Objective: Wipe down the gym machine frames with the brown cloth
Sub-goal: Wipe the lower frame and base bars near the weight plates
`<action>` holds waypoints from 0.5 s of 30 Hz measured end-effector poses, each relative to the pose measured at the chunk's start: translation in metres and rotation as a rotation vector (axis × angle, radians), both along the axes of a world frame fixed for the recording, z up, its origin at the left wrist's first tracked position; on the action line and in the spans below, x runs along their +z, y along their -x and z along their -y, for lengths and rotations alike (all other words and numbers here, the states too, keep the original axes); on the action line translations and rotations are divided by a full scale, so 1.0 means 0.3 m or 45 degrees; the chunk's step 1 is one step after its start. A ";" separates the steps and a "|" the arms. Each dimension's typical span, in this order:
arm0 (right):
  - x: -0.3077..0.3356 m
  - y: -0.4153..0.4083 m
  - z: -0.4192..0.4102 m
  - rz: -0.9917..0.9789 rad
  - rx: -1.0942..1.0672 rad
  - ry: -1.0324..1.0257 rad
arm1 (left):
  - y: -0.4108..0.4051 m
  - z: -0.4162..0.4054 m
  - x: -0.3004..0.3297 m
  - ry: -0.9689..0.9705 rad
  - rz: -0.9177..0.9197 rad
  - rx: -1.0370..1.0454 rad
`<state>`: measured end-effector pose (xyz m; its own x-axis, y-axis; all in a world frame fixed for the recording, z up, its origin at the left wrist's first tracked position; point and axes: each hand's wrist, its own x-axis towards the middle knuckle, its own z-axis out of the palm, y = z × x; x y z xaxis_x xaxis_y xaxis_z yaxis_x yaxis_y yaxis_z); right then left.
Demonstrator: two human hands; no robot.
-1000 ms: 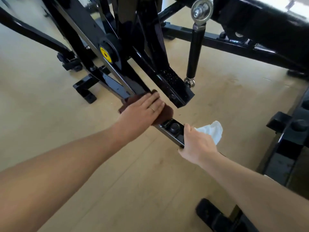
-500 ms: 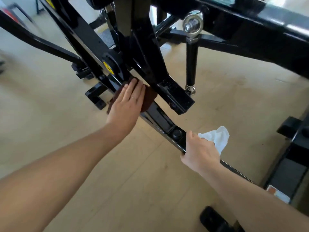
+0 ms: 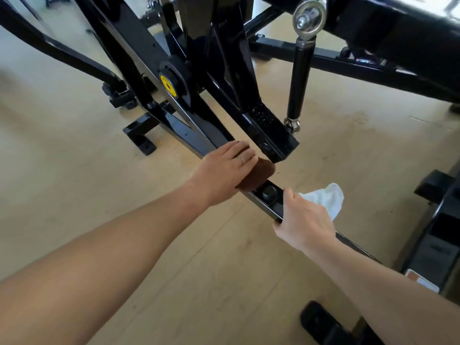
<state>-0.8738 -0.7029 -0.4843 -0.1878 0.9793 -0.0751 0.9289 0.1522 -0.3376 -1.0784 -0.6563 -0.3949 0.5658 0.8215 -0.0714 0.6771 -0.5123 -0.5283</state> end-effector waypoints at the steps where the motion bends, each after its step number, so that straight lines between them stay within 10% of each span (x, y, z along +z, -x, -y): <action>1: 0.000 0.001 0.000 0.009 -0.002 -0.004 | -0.017 -0.007 0.008 0.009 0.032 0.057; 15: 0.006 0.004 -0.005 0.018 -0.021 0.041 | -0.203 -0.045 -0.009 0.300 0.060 0.076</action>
<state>-0.8749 -0.7014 -0.4824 -0.1704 0.9793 -0.1093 0.9358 0.1261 -0.3292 -1.0175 -0.6428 -0.3976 0.5243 0.8172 -0.2393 0.7309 -0.5760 -0.3660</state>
